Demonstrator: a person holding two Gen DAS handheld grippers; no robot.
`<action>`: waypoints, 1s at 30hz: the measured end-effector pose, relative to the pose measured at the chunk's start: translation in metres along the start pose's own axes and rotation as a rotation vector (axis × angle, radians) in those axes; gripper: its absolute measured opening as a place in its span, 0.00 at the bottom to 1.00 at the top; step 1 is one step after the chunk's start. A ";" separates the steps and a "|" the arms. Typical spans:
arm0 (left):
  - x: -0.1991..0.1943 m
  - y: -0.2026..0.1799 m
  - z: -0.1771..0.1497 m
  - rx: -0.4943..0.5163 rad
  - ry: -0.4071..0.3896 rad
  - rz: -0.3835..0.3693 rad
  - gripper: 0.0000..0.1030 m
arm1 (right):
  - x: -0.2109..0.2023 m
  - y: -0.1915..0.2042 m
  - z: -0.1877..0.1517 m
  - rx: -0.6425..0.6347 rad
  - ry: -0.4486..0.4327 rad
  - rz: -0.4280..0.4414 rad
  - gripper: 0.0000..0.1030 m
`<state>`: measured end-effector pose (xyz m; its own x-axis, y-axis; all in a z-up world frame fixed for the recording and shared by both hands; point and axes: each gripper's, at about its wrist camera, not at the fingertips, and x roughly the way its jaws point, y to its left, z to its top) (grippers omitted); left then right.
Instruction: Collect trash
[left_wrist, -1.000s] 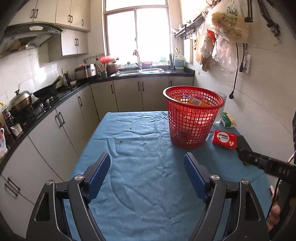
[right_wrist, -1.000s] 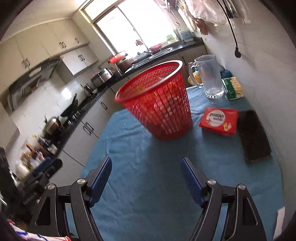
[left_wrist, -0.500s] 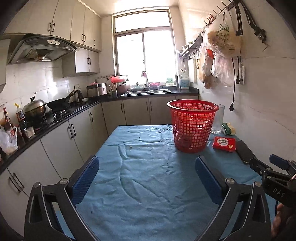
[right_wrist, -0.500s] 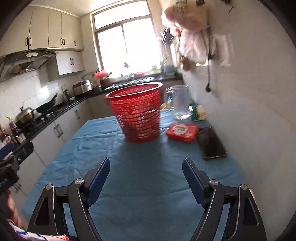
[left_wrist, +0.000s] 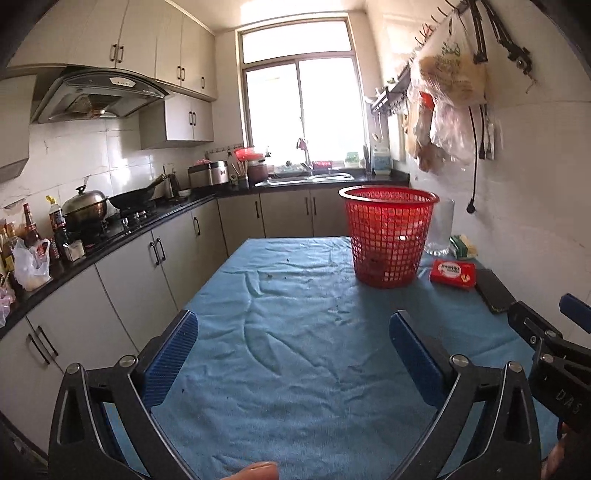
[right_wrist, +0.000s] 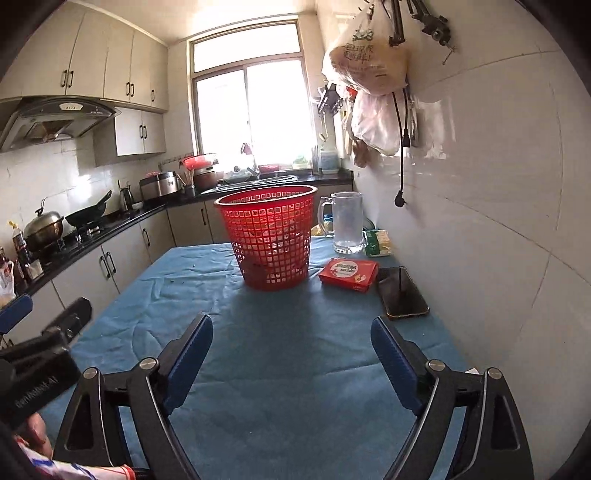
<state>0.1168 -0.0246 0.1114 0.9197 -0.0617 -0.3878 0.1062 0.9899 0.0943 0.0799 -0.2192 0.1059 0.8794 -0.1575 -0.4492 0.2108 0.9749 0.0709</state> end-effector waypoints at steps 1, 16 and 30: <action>0.001 0.000 -0.001 -0.002 0.006 -0.002 1.00 | 0.001 0.001 -0.001 -0.004 -0.001 -0.003 0.88; 0.022 0.004 -0.012 0.003 0.085 0.009 1.00 | 0.006 0.015 -0.013 -0.061 -0.001 -0.049 0.89; 0.037 0.003 -0.019 -0.005 0.156 -0.041 1.00 | 0.014 0.013 -0.015 -0.055 0.026 -0.051 0.89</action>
<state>0.1439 -0.0212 0.0801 0.8447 -0.0821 -0.5289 0.1405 0.9875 0.0711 0.0887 -0.2066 0.0870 0.8567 -0.2039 -0.4737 0.2308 0.9730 -0.0014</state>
